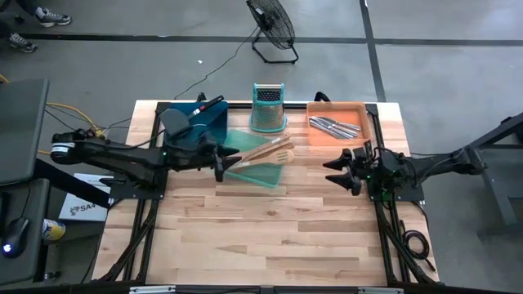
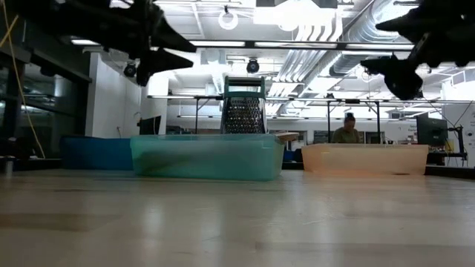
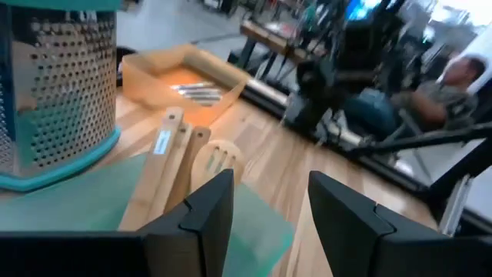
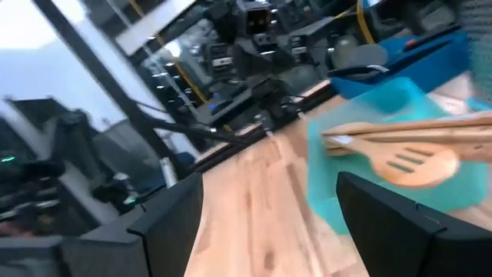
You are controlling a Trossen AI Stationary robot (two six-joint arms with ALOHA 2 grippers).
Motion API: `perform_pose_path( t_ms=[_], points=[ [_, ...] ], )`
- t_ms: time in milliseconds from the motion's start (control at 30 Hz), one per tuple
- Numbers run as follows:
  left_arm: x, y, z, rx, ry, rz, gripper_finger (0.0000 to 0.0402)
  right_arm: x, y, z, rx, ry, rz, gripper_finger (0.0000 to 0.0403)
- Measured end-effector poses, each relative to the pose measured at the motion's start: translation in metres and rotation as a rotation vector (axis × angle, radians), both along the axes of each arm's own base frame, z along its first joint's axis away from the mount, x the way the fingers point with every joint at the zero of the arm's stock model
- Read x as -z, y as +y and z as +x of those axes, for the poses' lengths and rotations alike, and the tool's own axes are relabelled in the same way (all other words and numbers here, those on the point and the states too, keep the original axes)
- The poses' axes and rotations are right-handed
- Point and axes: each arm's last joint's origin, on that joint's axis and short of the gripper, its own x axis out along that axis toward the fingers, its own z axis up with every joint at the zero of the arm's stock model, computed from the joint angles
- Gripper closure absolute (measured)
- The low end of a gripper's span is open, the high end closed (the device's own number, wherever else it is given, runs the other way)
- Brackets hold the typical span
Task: Pick & Place Kitchen Items
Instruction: Return to Home Position
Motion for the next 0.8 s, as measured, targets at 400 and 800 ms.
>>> perform_pose_path(
  t_ms=[400,800],
  points=[
    [0.022,0.001,-0.044,-0.09,-0.126,-0.01,0.0235,0.005,-0.007,-0.017,-0.072,-0.097,-0.037,0.0112],
    [0.042,0.001,-0.083,-0.115,-0.237,0.001,0.0235,0.01,-0.013,-0.023,-0.074,-0.058,-0.045,0.0112]
  ],
)
